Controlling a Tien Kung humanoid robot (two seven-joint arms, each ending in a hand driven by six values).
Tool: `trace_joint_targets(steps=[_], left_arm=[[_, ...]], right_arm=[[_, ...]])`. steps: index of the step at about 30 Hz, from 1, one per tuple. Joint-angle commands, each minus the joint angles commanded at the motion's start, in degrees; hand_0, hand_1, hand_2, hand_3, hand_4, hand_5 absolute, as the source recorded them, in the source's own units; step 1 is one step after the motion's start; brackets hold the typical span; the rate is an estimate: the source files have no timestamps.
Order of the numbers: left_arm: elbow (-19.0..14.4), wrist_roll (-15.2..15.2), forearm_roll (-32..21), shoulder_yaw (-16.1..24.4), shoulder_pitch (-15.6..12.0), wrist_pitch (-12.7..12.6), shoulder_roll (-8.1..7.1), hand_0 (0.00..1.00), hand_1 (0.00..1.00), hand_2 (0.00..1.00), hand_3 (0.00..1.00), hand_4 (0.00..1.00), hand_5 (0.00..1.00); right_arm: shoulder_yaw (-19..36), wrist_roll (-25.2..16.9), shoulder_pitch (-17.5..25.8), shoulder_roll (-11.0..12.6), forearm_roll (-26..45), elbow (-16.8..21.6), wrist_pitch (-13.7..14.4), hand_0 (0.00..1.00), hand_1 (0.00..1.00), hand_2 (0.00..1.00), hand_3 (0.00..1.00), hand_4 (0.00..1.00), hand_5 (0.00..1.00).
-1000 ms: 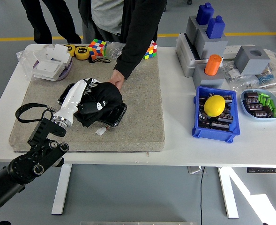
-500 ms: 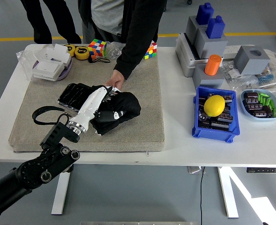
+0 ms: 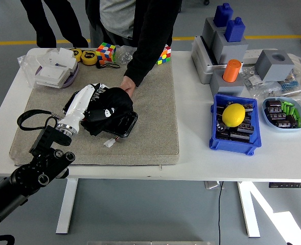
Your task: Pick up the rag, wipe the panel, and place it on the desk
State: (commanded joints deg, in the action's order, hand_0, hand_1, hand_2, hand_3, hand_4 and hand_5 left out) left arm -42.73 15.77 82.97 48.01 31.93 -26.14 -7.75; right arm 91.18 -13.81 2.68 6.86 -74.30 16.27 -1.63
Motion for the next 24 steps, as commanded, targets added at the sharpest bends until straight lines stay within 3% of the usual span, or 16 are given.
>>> trace_joint_targets(steps=[11,24], left_arm=[[7.3,1.4,0.6,9.2,1.5,-1.0,-0.03,0.223,0.273,0.376,0.557,0.677,0.002],[11.7,1.5,2.8,15.8,2.0,-1.2,-0.42,0.223,0.274,0.376,0.558,0.677,0.002]], right_arm=[[0.0,0.0,0.0,0.0,0.0,0.0,0.0,0.589,0.562,0.476,0.52,0.91,0.359],[0.1,0.0,0.0,0.0,0.0,0.0,0.0,0.588,0.562,0.476,0.52,0.909,0.358]])
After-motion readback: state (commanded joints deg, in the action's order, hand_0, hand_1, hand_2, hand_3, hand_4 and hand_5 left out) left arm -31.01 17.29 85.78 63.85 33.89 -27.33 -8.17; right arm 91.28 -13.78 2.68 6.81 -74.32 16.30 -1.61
